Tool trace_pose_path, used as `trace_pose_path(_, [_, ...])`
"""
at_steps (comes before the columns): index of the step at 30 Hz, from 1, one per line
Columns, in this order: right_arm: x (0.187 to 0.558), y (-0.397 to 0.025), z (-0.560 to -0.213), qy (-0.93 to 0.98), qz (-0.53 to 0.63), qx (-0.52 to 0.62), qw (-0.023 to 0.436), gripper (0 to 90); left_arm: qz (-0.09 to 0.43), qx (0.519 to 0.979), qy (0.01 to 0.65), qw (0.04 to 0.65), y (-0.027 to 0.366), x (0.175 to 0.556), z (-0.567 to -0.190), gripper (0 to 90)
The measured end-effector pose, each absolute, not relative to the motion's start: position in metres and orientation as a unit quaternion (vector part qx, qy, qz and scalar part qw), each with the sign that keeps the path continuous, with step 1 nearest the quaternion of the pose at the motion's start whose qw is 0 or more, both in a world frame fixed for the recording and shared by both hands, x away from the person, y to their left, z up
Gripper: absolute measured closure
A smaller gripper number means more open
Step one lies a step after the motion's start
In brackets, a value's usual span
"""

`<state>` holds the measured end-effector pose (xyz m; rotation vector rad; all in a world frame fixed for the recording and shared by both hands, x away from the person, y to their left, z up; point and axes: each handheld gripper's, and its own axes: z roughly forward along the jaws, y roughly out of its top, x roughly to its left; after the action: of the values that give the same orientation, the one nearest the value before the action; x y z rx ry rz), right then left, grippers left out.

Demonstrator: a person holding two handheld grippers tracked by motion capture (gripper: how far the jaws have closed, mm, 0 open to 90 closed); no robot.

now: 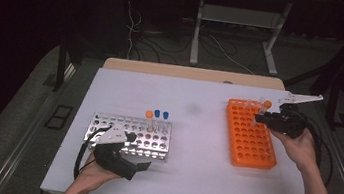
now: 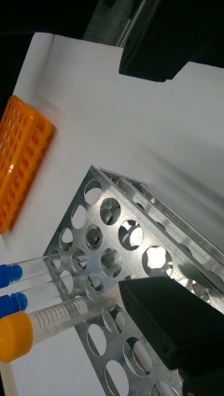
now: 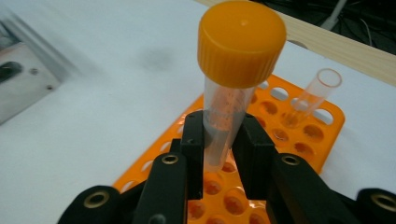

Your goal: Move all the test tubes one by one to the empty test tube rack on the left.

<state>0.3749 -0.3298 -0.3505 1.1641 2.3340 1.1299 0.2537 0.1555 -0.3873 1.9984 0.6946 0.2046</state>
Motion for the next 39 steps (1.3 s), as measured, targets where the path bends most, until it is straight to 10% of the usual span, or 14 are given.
trace_pose_path(39, [0.295,-0.240,-0.305,0.877,0.411,0.238,0.074,74.1,0.077,0.840,0.248,0.476,0.141,0.258,-0.353,0.2])
